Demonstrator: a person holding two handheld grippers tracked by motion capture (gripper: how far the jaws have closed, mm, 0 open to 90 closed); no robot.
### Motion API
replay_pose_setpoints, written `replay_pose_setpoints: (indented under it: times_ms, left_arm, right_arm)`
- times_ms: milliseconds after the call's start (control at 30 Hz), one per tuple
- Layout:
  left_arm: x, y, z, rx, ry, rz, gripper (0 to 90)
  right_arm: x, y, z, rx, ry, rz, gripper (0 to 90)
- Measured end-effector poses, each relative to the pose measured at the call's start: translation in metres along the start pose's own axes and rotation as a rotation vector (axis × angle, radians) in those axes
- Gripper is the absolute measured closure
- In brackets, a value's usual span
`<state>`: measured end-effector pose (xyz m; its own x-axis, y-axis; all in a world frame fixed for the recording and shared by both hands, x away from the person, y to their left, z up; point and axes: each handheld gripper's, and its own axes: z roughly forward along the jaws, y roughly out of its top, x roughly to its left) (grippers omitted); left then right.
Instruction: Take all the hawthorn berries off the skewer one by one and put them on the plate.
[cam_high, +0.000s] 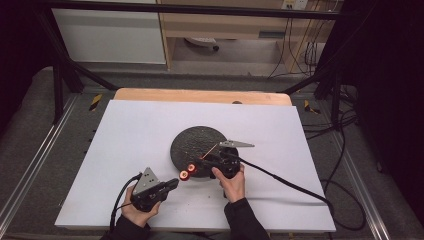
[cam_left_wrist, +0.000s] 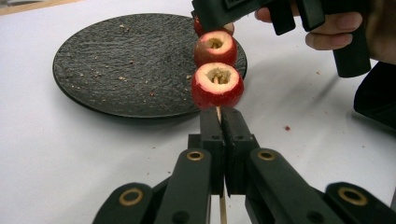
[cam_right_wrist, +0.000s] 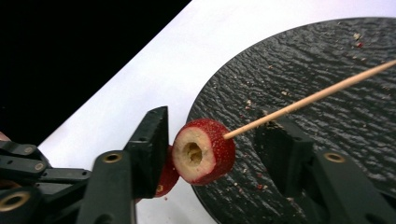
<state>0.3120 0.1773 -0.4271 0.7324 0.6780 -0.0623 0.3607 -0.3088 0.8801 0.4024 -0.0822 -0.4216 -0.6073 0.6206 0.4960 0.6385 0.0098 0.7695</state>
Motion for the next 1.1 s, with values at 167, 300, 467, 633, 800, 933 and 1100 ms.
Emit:
replay_pose_setpoints:
  times_ms: [167,300,467,633,800,933,1100]
  left_arm:
    - [0.0,-0.001,0.001,0.002,0.004,-0.002,88.2]
    - [0.0,-0.001,0.001,-0.002,0.005,-0.002,88.3]
    - [-0.001,0.0,0.0,-0.012,0.008,0.001,88.3]
    - [-0.002,0.001,-0.004,-0.031,0.015,0.005,88.3]
    - [-0.002,0.001,-0.007,-0.042,0.019,0.01,88.3]
    - [-0.001,0.002,-0.01,-0.054,0.015,0.009,88.4]
    - [-0.001,0.002,-0.011,-0.062,0.011,0.01,88.3]
  right_arm:
    - [-0.001,0.0,0.0,0.01,0.007,0.017,55.2]
    - [0.0,0.002,-0.001,0.007,0.021,0.031,58.5]
    - [0.0,0.003,-0.002,-0.005,0.03,0.039,60.1]
    - [0.002,0.007,-0.006,-0.048,0.018,0.045,60.4]
    - [0.002,0.011,-0.009,-0.079,-0.003,0.046,60.5]
    - [0.0,0.019,-0.015,-0.099,-0.023,0.043,60.5]
    - [-0.003,0.03,-0.021,-0.117,-0.043,0.039,60.6]
